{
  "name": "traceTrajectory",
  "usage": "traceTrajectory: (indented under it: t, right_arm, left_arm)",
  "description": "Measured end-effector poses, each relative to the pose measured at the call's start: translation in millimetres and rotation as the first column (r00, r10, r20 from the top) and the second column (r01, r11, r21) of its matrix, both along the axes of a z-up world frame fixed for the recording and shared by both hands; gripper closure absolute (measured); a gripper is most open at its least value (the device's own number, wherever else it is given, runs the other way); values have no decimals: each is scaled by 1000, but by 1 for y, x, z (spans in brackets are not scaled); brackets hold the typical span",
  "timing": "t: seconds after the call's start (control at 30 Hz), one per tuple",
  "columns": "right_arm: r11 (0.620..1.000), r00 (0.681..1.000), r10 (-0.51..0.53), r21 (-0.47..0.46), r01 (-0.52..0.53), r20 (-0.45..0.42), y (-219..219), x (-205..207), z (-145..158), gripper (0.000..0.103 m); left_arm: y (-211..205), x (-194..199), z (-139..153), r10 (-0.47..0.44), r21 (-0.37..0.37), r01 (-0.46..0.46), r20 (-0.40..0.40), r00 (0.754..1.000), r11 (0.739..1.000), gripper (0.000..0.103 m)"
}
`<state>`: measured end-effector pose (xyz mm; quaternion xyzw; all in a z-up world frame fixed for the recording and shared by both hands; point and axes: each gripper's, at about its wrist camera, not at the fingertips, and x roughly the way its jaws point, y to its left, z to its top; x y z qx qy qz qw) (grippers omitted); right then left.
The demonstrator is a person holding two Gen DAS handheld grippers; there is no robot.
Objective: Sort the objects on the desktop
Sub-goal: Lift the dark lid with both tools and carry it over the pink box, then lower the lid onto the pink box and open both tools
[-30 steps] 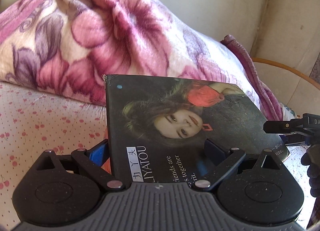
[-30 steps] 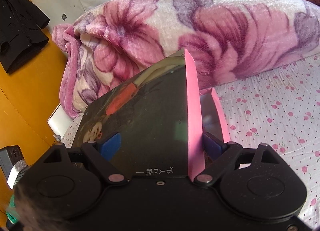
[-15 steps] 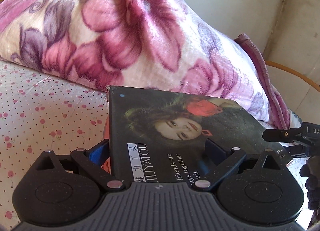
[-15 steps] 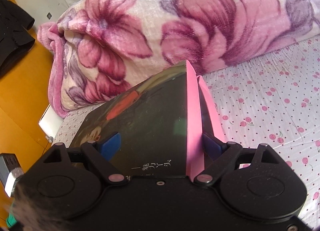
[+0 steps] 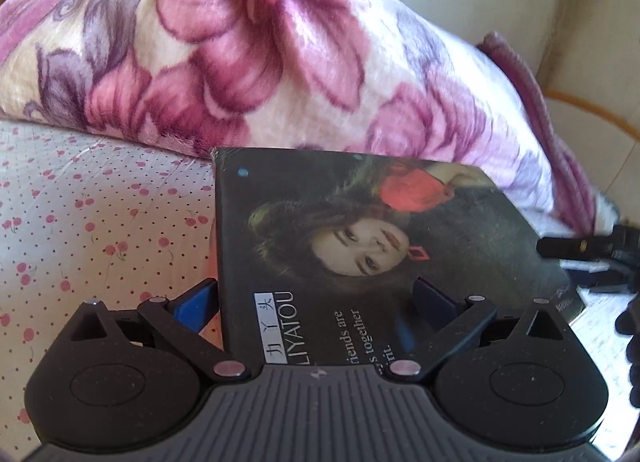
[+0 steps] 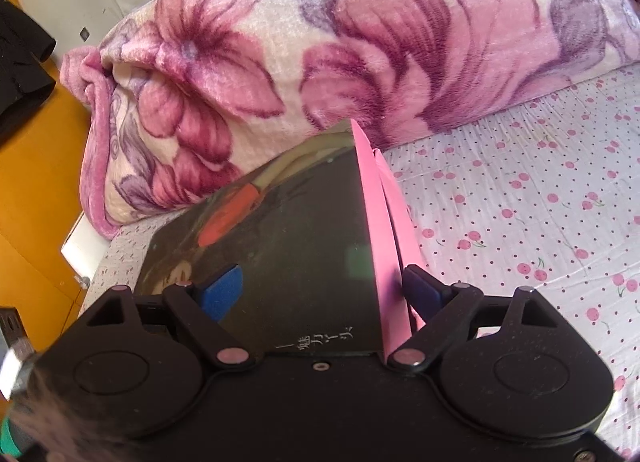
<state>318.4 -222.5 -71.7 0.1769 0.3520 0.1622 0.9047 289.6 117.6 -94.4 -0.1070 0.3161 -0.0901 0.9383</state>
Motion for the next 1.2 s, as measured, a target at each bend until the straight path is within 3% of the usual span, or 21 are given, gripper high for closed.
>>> traceTrajectory:
  t: [0.53, 0.77, 0.87, 0.97, 1.07, 1.2]
  right_arm:
    - [995, 997, -15, -96, 22, 75, 8, 5, 1, 15]
    - [983, 989, -7, -182, 33, 145, 11, -2, 7, 16]
    - [972, 983, 72, -233, -31, 167, 22, -2, 8, 16]
    - [965, 982, 111, -255, -70, 151, 28, 10, 6, 18]
    - [958, 983, 136, -270, -98, 126, 31, 25, 3, 20]
    - [947, 981, 170, -290, -137, 91, 36, 45, -1, 20]
  left_arm:
    - [-5, -1, -1, 53, -9, -53, 47, 997, 999, 0]
    - [3, -9, 8, 121, -53, -115, 151, 981, 992, 0]
    - [-1, -12, 12, 83, -36, -77, 220, 972, 996, 0]
    - [-13, -10, 14, -2, 29, -6, 258, 966, 1000, 0]
    - [-27, -3, 10, -71, 118, 44, 233, 970, 992, 0]
    - [-35, 8, 3, -103, 135, 80, 171, 980, 988, 0]
